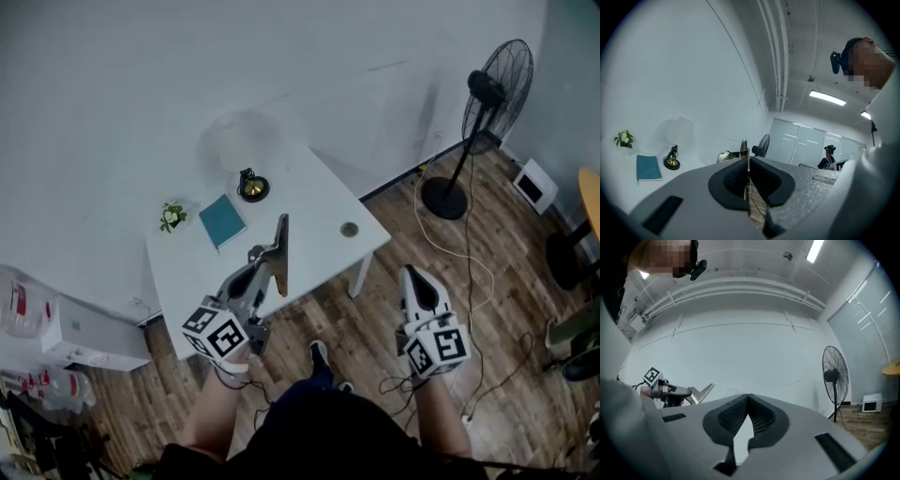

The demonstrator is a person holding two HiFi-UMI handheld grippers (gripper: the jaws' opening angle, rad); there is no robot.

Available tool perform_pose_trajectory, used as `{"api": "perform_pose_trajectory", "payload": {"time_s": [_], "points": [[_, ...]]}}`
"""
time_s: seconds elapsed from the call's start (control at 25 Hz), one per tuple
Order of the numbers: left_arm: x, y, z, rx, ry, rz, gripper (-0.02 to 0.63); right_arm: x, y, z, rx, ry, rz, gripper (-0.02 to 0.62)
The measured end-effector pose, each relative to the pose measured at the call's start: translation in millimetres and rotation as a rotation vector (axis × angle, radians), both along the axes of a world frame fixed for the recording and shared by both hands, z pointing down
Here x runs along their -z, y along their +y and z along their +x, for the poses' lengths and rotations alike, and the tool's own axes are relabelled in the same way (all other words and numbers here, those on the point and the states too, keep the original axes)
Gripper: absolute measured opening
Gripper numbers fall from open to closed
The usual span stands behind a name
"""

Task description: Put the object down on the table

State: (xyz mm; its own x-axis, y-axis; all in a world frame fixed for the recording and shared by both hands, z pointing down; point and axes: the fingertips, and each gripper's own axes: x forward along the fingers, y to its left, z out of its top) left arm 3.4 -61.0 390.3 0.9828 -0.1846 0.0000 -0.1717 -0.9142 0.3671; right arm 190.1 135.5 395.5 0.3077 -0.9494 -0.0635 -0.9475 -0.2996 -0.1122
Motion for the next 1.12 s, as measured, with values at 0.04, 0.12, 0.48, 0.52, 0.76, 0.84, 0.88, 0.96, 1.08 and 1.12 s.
{"api": "perform_pose_trajectory", "payload": {"time_s": [0.04, 0.12, 0.48, 0.52, 0.76, 0.84, 0.88, 0.96, 1.08, 1.12], "points": [[-4.7, -4.7, 9.6, -0.008, 0.005, -0.019, 0.006, 0.0, -1.3, 9.1, -0.015, 0.003, -0.007, 0.005], [-15.0, -21.5, 27.0, -0.025, 0.01, -0.051, 0.006, -1.5, -14.9, 23.8, -0.034, 0.007, -0.022, 0.005], [-119.4, -139.6, 69.7, -0.016, -0.15, -0.167, 0.006, -11.6, -137.1, 57.6, 0.007, 0.039, -0.124, 0.005], [-131.5, -150.8, 73.0, -0.016, -0.162, -0.192, 0.006, -12.3, -150.7, 62.2, 0.012, 0.041, -0.132, 0.006], [-186.6, -206.8, 77.1, -0.004, -0.207, -0.296, 0.006, -27.8, -225.1, 72.3, 0.054, 0.022, -0.189, 0.006], [-202.4, -225.1, 77.8, 0.001, -0.22, -0.319, 0.006, -31.5, -248.1, 72.9, 0.071, 0.025, -0.21, 0.005], [-212.0, -233.0, 78.3, 0.001, -0.229, -0.334, 0.006, -33.6, -257.9, 72.7, 0.079, 0.029, -0.222, 0.006], [-235.5, -245.8, 79.1, -0.002, -0.244, -0.38, 0.006, -39.3, -273.6, 72.0, 0.09, 0.035, -0.247, 0.006], [-275.0, -258.7, 81.2, -0.011, -0.256, -0.483, 0.006, -47.8, -288.2, 71.6, 0.092, 0.047, -0.275, 0.006], [-287.2, -260.8, 82.3, -0.018, -0.257, -0.525, 0.006, -50.5, -291.7, 71.6, 0.091, 0.05, -0.284, 0.006]]}}
